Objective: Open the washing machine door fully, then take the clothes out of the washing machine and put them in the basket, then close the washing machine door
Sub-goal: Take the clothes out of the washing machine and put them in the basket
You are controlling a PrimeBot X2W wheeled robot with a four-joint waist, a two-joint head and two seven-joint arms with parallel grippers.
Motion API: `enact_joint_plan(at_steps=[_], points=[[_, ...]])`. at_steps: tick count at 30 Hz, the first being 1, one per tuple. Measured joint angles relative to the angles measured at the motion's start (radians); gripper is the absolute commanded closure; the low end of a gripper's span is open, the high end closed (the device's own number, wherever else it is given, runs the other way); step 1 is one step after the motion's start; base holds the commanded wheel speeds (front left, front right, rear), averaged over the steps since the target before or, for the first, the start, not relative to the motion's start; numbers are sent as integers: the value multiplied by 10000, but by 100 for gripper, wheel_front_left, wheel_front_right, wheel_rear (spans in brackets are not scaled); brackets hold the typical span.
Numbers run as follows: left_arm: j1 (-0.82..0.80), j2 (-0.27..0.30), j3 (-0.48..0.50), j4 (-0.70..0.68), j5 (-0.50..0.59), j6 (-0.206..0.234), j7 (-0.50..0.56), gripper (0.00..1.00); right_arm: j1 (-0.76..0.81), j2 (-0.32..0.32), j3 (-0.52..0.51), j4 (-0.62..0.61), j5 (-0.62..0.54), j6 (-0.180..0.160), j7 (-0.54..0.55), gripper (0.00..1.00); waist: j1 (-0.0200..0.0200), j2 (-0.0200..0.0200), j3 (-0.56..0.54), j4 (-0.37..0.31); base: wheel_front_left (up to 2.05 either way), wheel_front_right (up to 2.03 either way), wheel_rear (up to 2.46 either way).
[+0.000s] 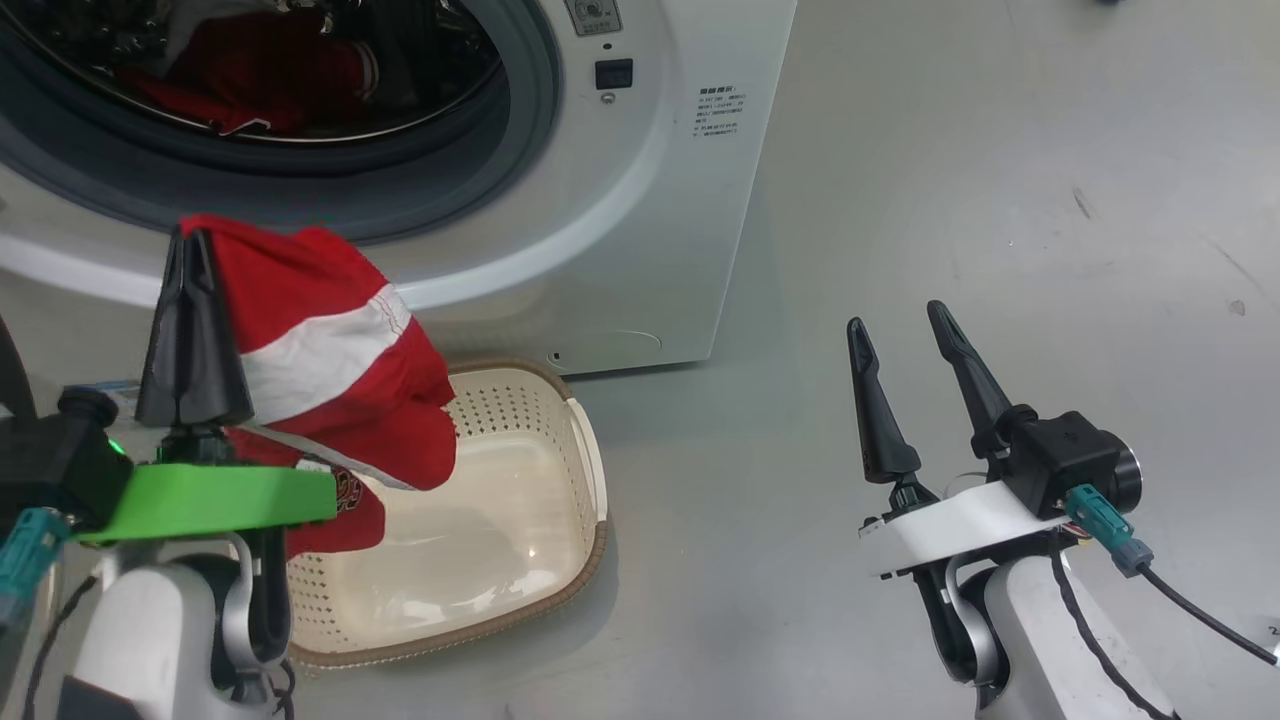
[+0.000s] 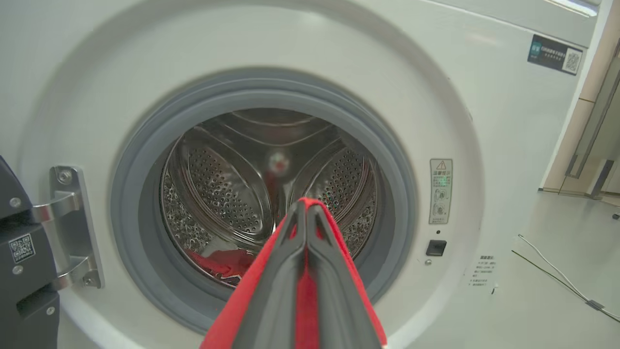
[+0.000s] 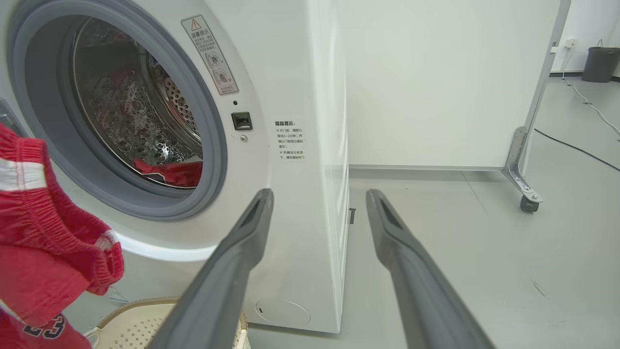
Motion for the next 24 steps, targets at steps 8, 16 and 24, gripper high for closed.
enact_joint_plan(at_steps=[8, 16, 24], points=[[653, -165, -121, 834, -240, 86, 414, 100, -23, 2, 180, -257, -58, 2, 2, 0, 0, 0, 573, -130, 0, 0, 0], [630, 10, -270, 1983, -397, 71, 894, 100, -353, 0, 324, -690, -75, 0, 0, 0, 1, 0, 1451, -340, 0, 0, 0], [-47, 291, -209, 3202, -439, -71, 1337, 100, -829, -2, 591, -1045, -38, -12, 0, 0, 0, 0, 2365, -581, 0, 0, 0]])
